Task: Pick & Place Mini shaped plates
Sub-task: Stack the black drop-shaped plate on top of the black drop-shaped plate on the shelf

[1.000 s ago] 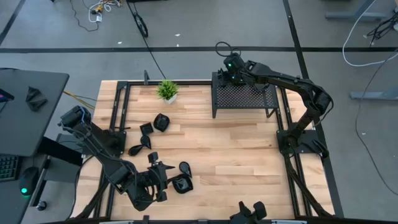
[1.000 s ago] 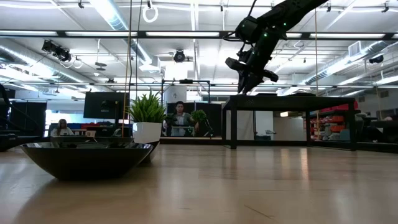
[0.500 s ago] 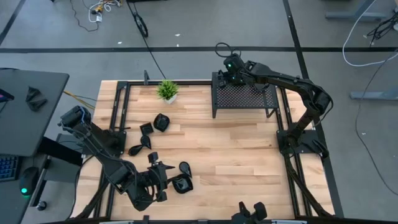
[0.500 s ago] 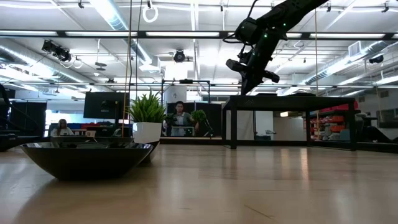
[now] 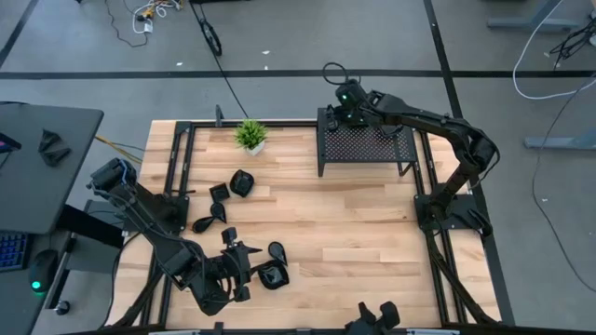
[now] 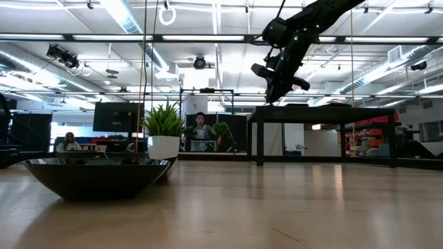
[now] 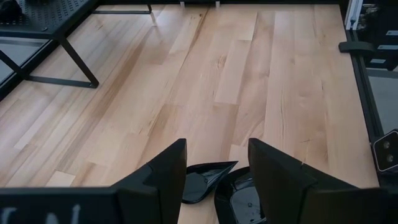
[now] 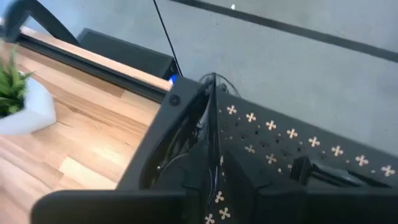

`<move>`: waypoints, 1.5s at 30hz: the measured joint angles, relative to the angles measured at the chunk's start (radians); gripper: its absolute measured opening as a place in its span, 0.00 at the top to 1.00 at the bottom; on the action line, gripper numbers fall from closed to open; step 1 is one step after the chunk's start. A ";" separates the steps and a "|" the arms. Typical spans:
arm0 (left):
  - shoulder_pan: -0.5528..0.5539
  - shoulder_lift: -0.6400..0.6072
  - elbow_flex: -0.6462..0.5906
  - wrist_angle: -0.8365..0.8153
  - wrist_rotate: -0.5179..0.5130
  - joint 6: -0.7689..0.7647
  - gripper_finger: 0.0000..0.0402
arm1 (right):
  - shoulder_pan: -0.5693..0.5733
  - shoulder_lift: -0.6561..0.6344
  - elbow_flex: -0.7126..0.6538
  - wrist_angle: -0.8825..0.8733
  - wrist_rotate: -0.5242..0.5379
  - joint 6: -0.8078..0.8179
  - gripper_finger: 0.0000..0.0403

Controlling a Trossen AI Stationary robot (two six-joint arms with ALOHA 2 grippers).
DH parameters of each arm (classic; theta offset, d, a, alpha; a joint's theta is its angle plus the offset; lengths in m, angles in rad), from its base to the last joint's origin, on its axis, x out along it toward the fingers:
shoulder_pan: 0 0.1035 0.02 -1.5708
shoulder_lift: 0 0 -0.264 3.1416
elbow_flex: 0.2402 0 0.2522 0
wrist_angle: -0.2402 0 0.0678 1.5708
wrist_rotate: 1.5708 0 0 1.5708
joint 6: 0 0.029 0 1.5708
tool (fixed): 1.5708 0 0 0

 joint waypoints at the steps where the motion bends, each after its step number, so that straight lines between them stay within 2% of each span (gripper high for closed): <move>1: 0.000 0.000 0.000 0.000 0.000 0.000 0.56 | 0.000 -0.010 0.000 0.003 -0.002 -0.008 0.85; 4: 0.000 0.000 0.000 0.000 0.000 0.000 0.56 | 0.000 -0.038 0.000 0.005 -0.004 -0.003 0.82; 8: 0.000 0.000 0.000 0.000 0.000 0.000 0.56 | 0.000 -0.042 0.000 -0.026 -0.049 0.018 0.82; 11: 0.000 0.000 0.000 0.000 0.000 0.000 0.56 | 0.000 -0.036 0.000 -0.046 -0.089 0.019 0.86; 20: 0.000 0.000 0.000 0.000 0.000 0.000 0.56 | 0.003 -0.019 0.000 -0.084 -0.078 0.045 0.99; 45: 0.000 0.000 0.000 0.001 0.000 0.000 0.56 | 0.003 -0.019 0.000 -0.089 -0.087 0.077 0.98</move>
